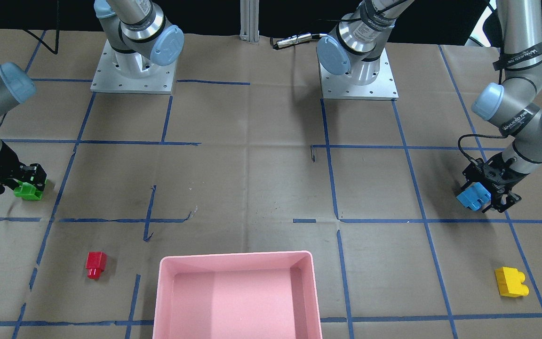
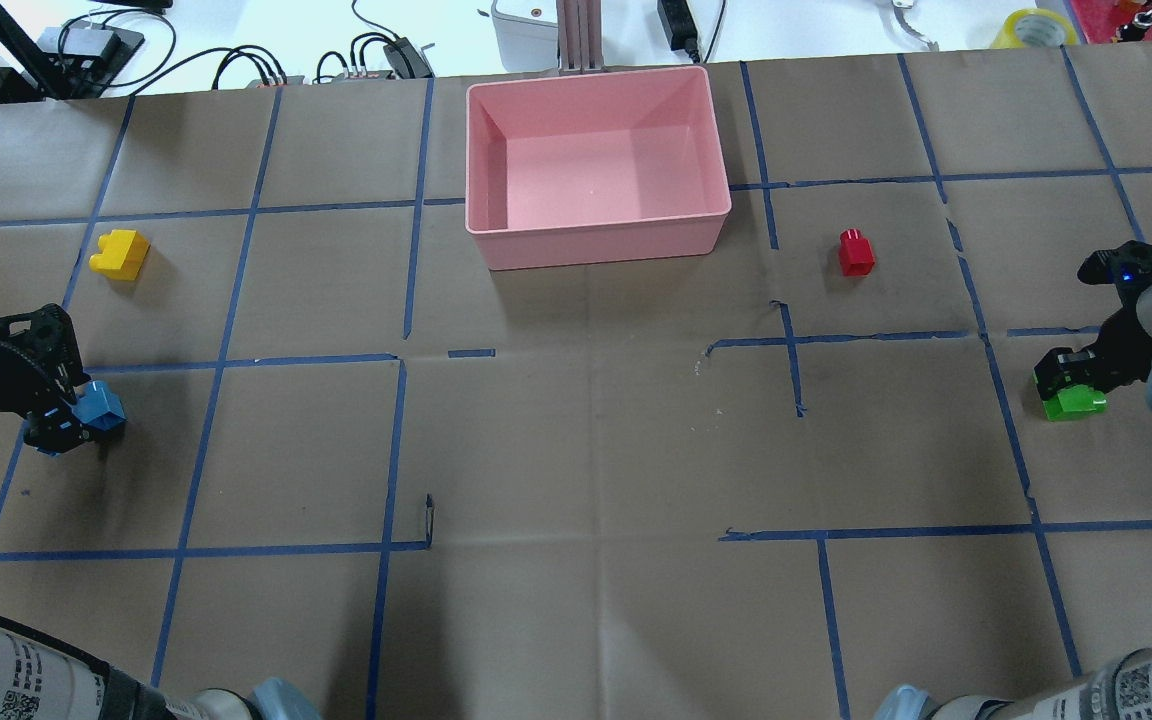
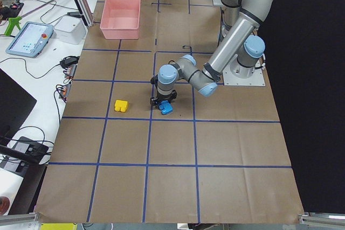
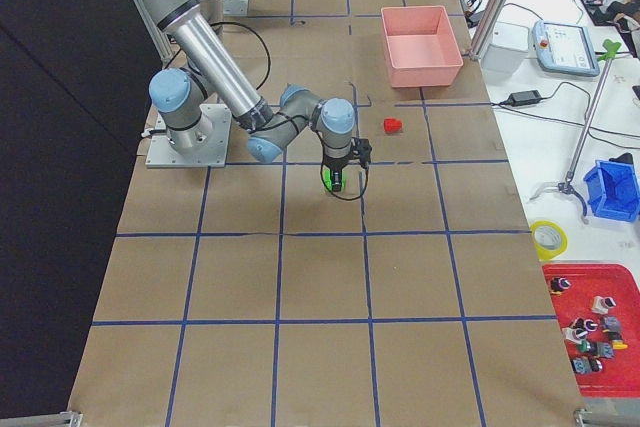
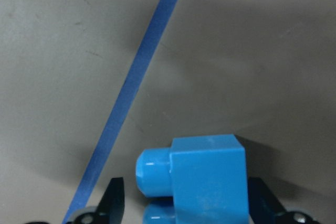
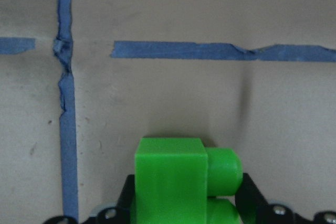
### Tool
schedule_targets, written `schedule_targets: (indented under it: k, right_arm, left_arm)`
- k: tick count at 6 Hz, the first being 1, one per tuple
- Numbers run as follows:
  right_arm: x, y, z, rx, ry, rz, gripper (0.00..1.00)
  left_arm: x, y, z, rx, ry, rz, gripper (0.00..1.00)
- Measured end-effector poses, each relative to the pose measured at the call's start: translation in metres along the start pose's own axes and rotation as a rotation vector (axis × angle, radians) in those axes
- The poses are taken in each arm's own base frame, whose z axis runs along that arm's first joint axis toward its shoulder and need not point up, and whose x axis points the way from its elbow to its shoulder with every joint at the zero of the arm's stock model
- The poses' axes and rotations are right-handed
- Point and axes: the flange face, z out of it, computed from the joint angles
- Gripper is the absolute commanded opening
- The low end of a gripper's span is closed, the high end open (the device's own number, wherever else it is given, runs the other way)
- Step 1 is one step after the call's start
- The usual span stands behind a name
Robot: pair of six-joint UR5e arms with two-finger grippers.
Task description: Put all blocks into box
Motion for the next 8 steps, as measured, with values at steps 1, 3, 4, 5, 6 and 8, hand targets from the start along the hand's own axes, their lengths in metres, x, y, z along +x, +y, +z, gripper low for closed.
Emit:
schedule_targets:
  k: [1, 3, 4, 5, 6, 8]
  right_arm:
    - [0.005, -0.005, -0.014, 0.000, 0.014, -0.005, 0.06]
    - [0.020, -0.031, -0.083, 0.028, 0.046, -0.019, 0.06]
    - [0.023, -0.050, -0.123, 0.049, 0.058, -0.036, 0.06]
    - [0.009, -0.079, -0.169, 0.085, 0.074, -0.080, 0.07]
    - [-0.027, -0.114, -0.214, 0.130, 0.083, -0.120, 0.08]
    - [-0.137, -0.171, -0.261, 0.178, 0.025, -0.119, 0.09]
  left_arm:
    - [0.000, 0.000, 0.001, 0.001, 0.001, 0.006, 0.57]
    - [-0.002, 0.003, 0.000, -0.009, 0.000, 0.007, 0.28]
    - [-0.004, 0.004, -0.003, -0.016, -0.006, 0.001, 0.21]
    - [-0.007, 0.005, -0.011, -0.024, -0.022, -0.021, 0.16]
    - [-0.017, 0.007, -0.027, -0.033, -0.054, -0.066, 0.14]
    - [-0.061, 0.004, -0.085, -0.029, -0.108, -0.219, 0.13]
